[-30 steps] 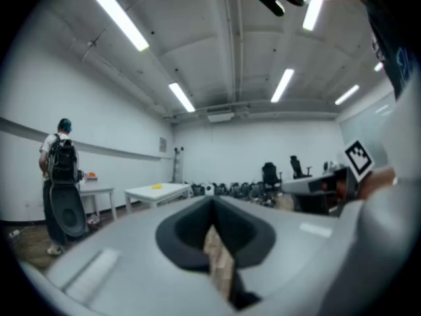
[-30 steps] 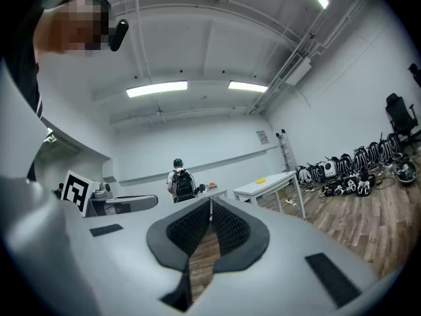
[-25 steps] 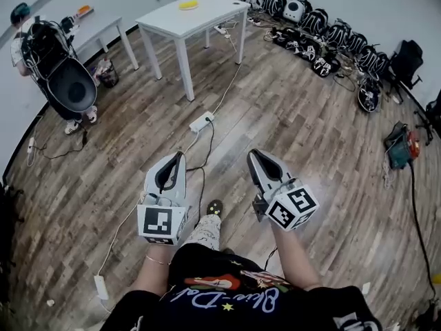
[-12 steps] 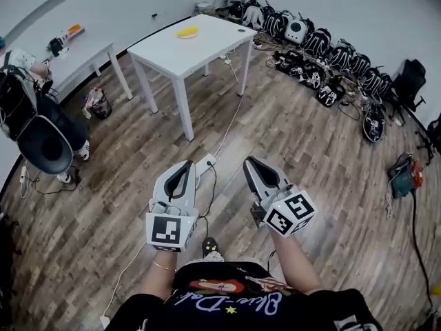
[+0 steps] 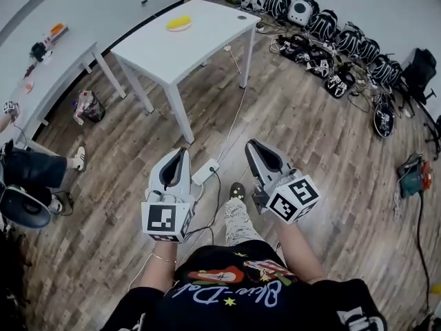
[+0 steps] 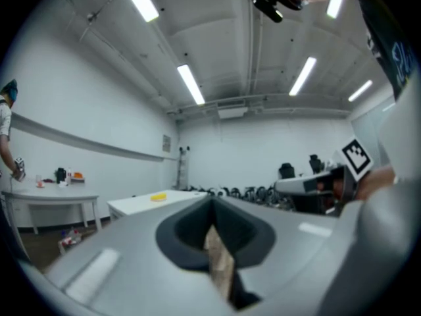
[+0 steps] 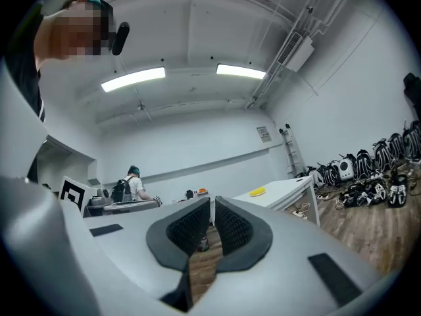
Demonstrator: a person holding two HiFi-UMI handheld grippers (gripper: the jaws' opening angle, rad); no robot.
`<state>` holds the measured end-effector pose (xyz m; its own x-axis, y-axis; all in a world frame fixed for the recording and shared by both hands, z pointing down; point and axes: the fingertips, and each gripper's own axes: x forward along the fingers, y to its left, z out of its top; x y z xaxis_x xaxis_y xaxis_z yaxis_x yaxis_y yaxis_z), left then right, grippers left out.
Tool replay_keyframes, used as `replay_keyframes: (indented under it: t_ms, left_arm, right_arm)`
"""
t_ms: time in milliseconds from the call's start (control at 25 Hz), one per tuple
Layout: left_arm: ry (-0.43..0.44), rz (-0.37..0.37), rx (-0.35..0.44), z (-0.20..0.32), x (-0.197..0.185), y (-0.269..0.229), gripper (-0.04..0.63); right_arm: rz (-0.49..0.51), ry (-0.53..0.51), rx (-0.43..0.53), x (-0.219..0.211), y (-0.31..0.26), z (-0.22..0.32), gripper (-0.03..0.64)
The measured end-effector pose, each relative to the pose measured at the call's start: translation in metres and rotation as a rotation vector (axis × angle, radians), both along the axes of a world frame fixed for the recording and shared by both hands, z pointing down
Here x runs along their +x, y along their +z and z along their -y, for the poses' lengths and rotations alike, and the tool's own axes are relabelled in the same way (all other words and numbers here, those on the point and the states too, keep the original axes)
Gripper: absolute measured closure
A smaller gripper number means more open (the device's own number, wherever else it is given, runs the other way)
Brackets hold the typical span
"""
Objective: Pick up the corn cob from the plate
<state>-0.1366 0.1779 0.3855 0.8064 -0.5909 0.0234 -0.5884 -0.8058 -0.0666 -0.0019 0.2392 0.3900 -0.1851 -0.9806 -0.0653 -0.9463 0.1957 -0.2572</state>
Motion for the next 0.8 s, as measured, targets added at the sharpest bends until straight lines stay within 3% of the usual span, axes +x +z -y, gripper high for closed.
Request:
replay_keyframes:
  t_ms: [240, 320, 440, 600, 800]
  left_arm:
    - [-0.094, 0.002, 0.062, 0.132, 0.085, -0.029, 0.597]
    - [-0.119, -0.042, 0.068, 0.164, 0.108, -0.042, 0.597]
    - [-0.167, -0.091, 0.031, 0.201, 0.13, -0.047, 0.597]
    - [-0.219, -0.074, -0.014, 0.251, 0.151, -0.04, 0.597]
    - [-0.209, -0.077, -0.025, 0.309, 0.178, -0.035, 0.597]
  right_arm:
    - [0.052, -0.052, 0.045, 0.1, -0.02, 0.137, 0.601]
    - [0.041, -0.091, 0.061, 0.124, -0.033, 0.169, 0.601]
    - [0.029, -0.139, 0.085, 0.15, -0.045, 0.202, 0.601]
    - [0.072, -0.164, 0.07, 0.174, -0.035, 0.247, 0.601]
    - [0.11, -0.173, 0.04, 0.193, -0.02, 0.298, 0.601]
